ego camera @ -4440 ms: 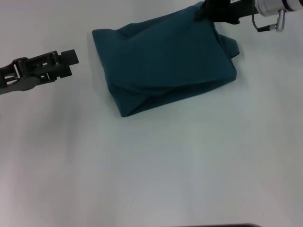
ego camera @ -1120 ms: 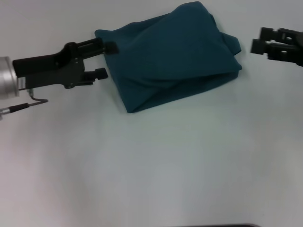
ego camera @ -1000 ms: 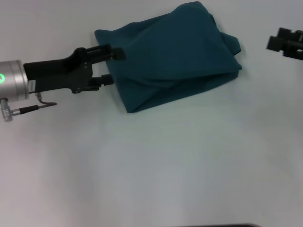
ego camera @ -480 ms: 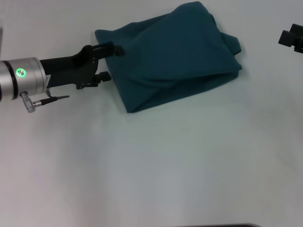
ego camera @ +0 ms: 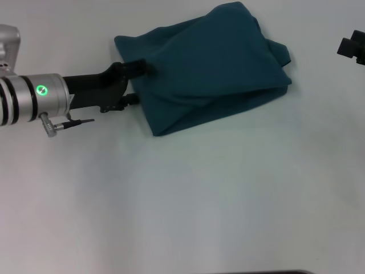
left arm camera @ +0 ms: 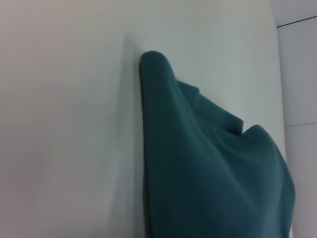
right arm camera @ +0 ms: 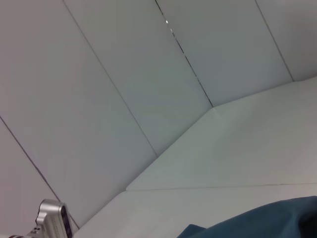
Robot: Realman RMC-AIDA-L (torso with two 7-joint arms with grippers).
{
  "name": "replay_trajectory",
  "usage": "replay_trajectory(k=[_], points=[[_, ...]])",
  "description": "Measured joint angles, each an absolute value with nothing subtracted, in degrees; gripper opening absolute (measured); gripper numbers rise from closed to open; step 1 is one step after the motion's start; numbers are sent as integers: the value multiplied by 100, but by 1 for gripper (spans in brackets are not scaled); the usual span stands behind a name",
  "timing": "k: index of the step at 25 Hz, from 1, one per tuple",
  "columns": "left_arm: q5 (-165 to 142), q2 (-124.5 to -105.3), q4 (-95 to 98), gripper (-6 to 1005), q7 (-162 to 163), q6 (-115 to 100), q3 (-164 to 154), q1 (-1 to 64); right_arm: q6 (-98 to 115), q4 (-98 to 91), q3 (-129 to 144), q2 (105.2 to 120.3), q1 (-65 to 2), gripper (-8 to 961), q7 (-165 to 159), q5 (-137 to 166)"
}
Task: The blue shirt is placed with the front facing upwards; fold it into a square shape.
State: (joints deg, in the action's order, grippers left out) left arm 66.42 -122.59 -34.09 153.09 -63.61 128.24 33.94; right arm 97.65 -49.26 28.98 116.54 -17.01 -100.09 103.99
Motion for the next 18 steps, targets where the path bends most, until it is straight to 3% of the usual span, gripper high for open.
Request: replay_trajectory(k=[5,16,18], points=[[6644,-12295,-3345,933,15322,-6307,12512,3623,9779,-4927,2882,11654,-1687,903,-10030,10389],[6623,-12216,-3244,812,15282,-6342,12379,3804,9874,-4912,2824,11654,-1740,904,-10052,10375],[6601,-12234,-3214,738,15283,-6301,12348,3837,9896,-4887,2820,11654,-1743,903,-10053,10371]])
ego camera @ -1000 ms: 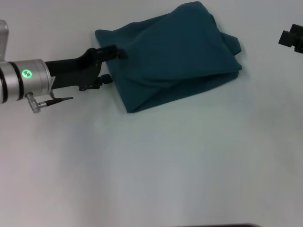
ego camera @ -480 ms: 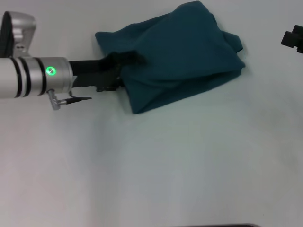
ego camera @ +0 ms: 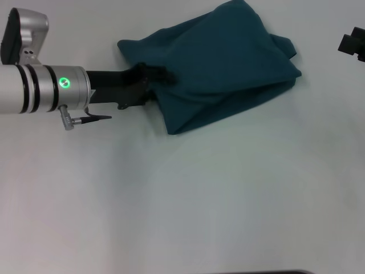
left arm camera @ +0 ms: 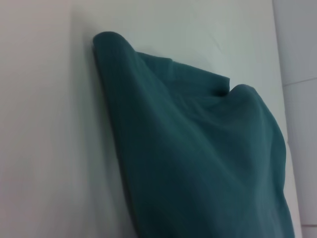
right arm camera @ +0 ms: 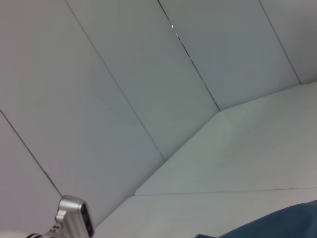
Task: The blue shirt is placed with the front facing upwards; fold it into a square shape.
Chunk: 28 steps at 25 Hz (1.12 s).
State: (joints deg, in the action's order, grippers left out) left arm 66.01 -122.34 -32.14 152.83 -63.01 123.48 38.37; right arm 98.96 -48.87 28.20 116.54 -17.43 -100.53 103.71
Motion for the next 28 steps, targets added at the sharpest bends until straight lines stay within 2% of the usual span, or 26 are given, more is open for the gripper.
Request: replay_trajectory(k=[9,15,22,26,28], points=[[6520,-12252,-3078,358,15284,-6198,12332,4027,9996,-4824,2808,11654,-1767,902,-10055,10361],[6545,-12250,-3106,150,15156,-6319,12364,3893,10006,-4753,2790,11654,-1767,902,-10055,10361],[6520,-12079,-3139,102,14816,-7152,12381,3519,10005,-4606,2740,11610,-1769,902,-10055,10367],[6513,-11831,-3247,101,14741,-7756,12390,3187,9999,-4456,2738,11566,-1783,902,-10055,10367],[6512,-11631,-3295,101,14782,-7948,12399,3049,9987,-4451,2738,11565,-1788,902,-10055,10374]])
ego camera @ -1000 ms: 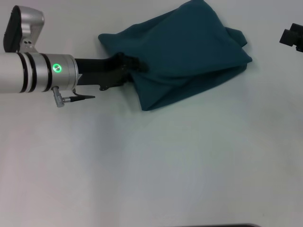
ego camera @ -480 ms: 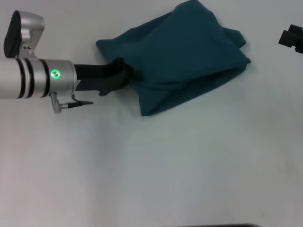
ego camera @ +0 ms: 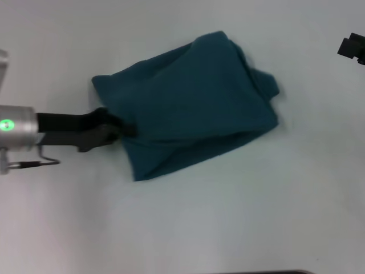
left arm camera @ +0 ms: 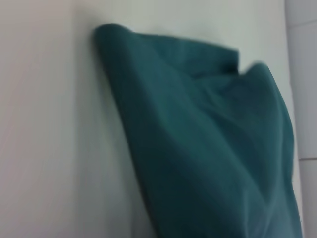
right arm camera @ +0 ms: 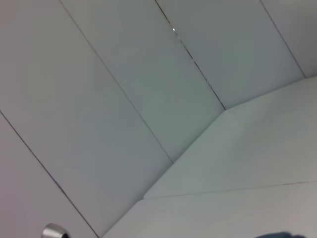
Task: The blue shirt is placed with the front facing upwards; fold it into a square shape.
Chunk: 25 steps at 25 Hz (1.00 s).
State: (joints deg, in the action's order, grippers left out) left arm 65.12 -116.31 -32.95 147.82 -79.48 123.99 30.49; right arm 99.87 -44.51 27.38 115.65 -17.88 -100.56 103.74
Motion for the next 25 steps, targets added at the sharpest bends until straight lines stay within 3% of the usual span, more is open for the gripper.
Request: replay_trajectory(k=[7,11,25], points=[[6510,-10934,-3259,106,14819,-8001,12726,3027,9961,-4448,2741,11599,-1845,902,-10062,10393],[6426,-10812,-3231,135,14801,-7936,12776,3152,9956,-4382,2742,11600,-1905,902,-10063,10404],[5643,-10713,-3434,236,14946,-7971,13256,3076,9935,-4245,2790,11526,-2106,902,-10188,10407]])
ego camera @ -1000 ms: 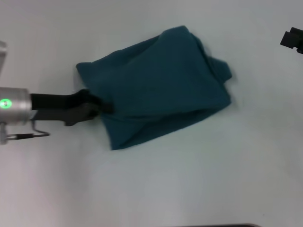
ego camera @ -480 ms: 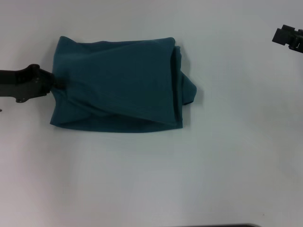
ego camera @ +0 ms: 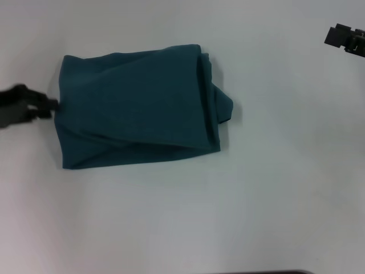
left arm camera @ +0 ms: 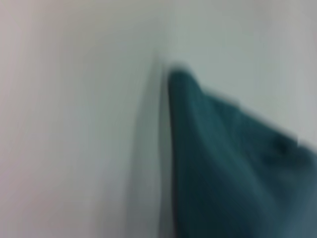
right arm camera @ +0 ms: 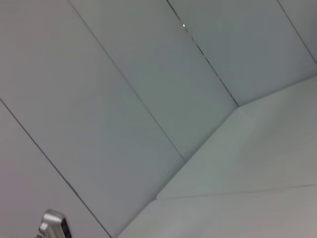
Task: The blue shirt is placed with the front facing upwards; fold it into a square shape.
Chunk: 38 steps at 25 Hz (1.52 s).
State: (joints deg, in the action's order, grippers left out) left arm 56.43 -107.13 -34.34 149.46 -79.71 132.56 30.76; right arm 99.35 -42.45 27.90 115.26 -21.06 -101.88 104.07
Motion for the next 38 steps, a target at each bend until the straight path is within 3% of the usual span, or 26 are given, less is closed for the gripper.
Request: replay_trajectory(k=[3,5,6,7,8,10,13,16,22,26,38], points=[[5661,-10791,-4008,258,14943,-8105,13984,2855,9931,-4245,2802,11520,-2154,902,-10226,10407],[5678,-10950,-4476,272,14914,-8287,14445,2738,9931,-4245,2807,11519,-2171,902,-10262,10410],[5720,-11048,-4661,319,14868,-8391,14621,2694,9931,-4245,2812,11518,-2177,902,-10275,10413],[5903,-11277,-4879,366,14679,-8588,14916,2656,9930,-4245,2814,11520,-2180,903,-10285,10415],[5903,-11277,-4879,413,14679,-8588,14916,2656,9931,-4245,2821,11525,-2183,903,-10287,10417],[6248,-11538,-4948,507,14360,-8733,15120,2657,9931,-4245,2821,11535,-2182,903,-10287,10437],[6434,-11747,-4932,623,14055,-8642,15052,2783,9927,-4245,2816,11545,-2182,903,-10287,10557],[6233,-11793,-4907,740,13790,-8075,14659,2976,9909,-4245,2817,11545,-2184,903,-10283,10614],[5706,-11727,-4802,853,12941,-6931,13779,3310,9897,-4245,2821,11541,-2202,903,-10237,10624],[5383,-11819,-4812,928,12708,-6369,13455,3383,9872,-4245,2820,11533,-2226,903,-10226,10627],[3973,-12034,-4552,950,13028,-5339,12930,3837,9760,-4245,2805,11504,-2224,903,-10263,10626]])
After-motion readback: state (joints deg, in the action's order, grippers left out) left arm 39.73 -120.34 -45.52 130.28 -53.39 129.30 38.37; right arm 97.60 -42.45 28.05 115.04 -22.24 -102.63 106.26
